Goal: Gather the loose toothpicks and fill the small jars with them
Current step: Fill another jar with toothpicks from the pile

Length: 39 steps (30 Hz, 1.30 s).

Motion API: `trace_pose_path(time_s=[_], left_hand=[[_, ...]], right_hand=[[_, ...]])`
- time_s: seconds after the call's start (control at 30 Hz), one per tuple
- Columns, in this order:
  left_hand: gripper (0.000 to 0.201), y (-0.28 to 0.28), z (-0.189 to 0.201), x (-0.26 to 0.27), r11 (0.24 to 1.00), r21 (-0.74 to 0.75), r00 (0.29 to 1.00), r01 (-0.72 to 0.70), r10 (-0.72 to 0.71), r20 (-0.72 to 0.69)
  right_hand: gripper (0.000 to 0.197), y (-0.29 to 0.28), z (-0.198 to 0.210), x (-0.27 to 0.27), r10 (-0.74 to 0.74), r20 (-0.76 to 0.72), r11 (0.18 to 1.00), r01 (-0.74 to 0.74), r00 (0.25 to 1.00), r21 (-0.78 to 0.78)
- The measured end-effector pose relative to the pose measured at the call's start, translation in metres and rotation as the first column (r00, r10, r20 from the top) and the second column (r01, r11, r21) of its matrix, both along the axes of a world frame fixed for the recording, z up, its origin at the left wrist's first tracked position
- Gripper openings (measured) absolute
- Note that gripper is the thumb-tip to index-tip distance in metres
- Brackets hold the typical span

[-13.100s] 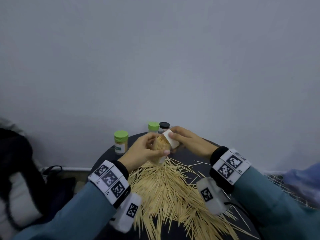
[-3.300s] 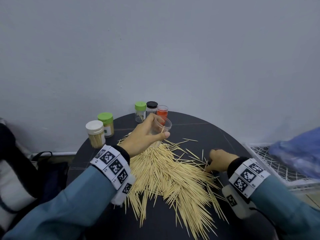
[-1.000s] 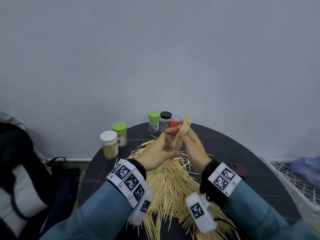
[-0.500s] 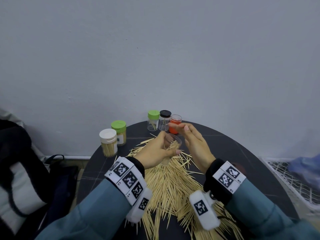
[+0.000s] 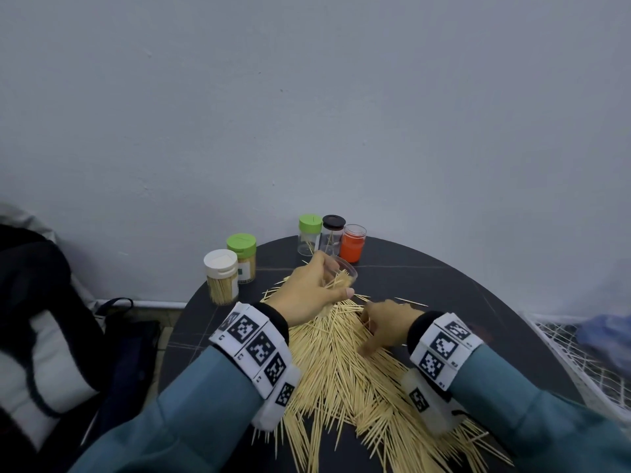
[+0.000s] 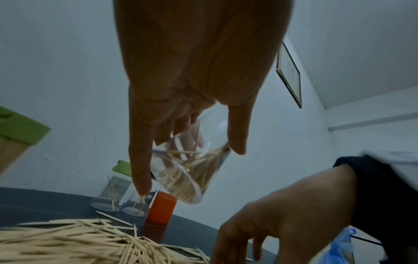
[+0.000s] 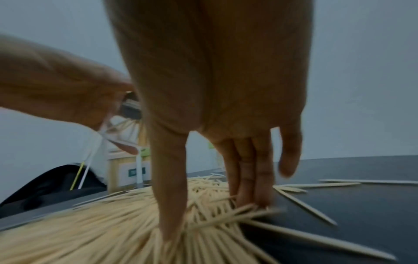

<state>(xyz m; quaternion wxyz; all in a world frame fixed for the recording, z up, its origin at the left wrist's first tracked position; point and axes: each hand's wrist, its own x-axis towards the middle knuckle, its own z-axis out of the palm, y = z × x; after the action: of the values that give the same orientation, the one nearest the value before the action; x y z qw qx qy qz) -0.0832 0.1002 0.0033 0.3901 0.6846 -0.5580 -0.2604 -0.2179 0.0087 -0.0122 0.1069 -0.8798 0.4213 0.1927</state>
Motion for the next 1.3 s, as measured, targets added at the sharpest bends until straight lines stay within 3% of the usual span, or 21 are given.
trace_pose_path(time_s=[0.13, 0.33, 0.47, 0.67, 0.87, 0.97, 1.1, 1.2, 1.3], left_hand=[[0.04, 0.001, -0.001, -0.001, 1.0, 0.017, 1.0, 0.006, -0.006, 0.0], [0.041, 0.002, 0.0, -0.001, 1.0, 0.018, 1.0, 0.006, -0.006, 0.008], [0.041, 0.004, 0.001, -0.002, 1.0, 0.023, 1.0, 0.01, -0.01, 0.012], [0.044, 0.004, 0.003, -0.002, 0.999, 0.037, 1.0, 0.011, -0.011, 0.026], [0.043, 0.004, 0.003, -0.003, 0.999, 0.044, 0.999, 0.017, -0.019, 0.039], [0.042, 0.004, 0.002, -0.003, 0.999, 0.044, 0.999, 0.022, -0.024, 0.039], [0.04, 0.004, 0.001, -0.003, 0.999, 0.044, 0.999, 0.028, -0.03, 0.043], [0.041, 0.003, -0.001, -0.002, 0.998, 0.054, 0.997, 0.037, -0.04, 0.058], [0.041, 0.002, -0.004, -0.002, 0.996, 0.071, 0.997, 0.049, -0.053, 0.047]], right_hand=[[0.053, 0.01, -0.005, 0.01, 0.049, -0.162, 0.984, -0.076, 0.986, -0.162], [0.039, 0.018, -0.011, 0.018, 0.054, -0.143, 0.962, -0.09, 0.988, -0.257], [0.029, 0.015, -0.011, 0.021, 0.08, -0.076, 0.983, -0.092, 0.994, -0.157], [0.034, 0.007, -0.006, 0.014, 0.004, -0.016, 1.0, -0.003, 1.0, 0.029], [0.025, -0.007, -0.006, -0.009, -0.163, 0.219, 0.945, 0.088, 0.962, 0.314], [0.025, -0.011, -0.012, -0.018, -0.344, 0.376, 0.841, 0.104, 0.86, 0.532], [0.021, -0.011, -0.02, -0.025, -0.632, 0.483, 0.618, 0.018, 0.607, 0.786], [0.026, -0.009, -0.019, -0.025, -0.67, 0.568, 0.61, -0.082, 0.479, 0.788], [0.026, -0.007, -0.011, -0.022, -0.711, 0.638, 0.611, -0.191, 0.295, 0.768]])
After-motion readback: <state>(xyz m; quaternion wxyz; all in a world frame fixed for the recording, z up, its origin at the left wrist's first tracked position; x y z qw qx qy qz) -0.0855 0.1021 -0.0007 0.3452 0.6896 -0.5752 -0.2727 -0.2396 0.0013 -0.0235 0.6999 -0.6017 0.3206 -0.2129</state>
